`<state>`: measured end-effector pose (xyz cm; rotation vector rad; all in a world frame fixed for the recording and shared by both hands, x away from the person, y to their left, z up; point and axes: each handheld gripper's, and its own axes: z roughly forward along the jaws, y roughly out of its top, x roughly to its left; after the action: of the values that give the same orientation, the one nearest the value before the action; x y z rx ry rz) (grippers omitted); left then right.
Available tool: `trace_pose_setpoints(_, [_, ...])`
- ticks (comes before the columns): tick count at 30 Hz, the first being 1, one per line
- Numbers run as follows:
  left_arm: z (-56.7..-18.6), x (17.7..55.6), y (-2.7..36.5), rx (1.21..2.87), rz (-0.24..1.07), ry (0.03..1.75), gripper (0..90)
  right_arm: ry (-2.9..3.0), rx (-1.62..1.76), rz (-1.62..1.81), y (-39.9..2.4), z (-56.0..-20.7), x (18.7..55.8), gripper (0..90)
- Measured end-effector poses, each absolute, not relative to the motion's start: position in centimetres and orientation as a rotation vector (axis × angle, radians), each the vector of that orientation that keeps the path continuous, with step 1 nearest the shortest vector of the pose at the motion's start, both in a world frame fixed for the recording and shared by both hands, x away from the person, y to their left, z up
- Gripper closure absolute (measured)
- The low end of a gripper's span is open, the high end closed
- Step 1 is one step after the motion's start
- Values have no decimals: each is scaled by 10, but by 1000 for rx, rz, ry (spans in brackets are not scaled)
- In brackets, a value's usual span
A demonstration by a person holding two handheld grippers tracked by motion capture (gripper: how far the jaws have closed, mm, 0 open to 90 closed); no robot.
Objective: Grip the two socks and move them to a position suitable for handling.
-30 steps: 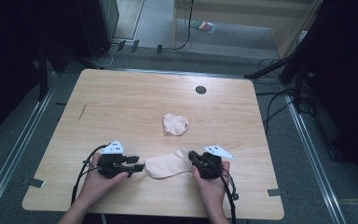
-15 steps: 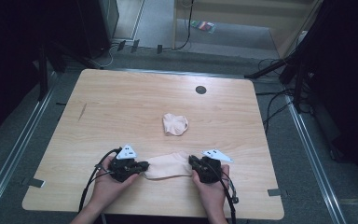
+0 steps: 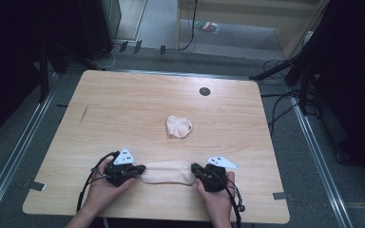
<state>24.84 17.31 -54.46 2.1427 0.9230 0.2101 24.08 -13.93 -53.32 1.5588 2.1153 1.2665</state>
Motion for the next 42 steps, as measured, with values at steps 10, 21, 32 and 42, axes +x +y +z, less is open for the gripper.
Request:
trace_pose_setpoints(10, [-540, 248, 181, 2049, 199, 940, 788, 2111, 1516, 1325, -140, -530, 241, 694])
trace_pose_setpoints(21, [-547, 245, 175, 2121, 197, 938, 817, 2260, 1384, 1170, -113, -548, 238, 731])
trace_pose_setpoints(32, [-547, 241, 181, 2124, 143, 951, 885, 2248, 1403, 1096, -117, -546, 229, 900])
trace_pose_setpoints(42, [-535, 244, 197, 1907, 209, 963, 442, 2164, 1355, 1265, -129, -522, 237, 642])
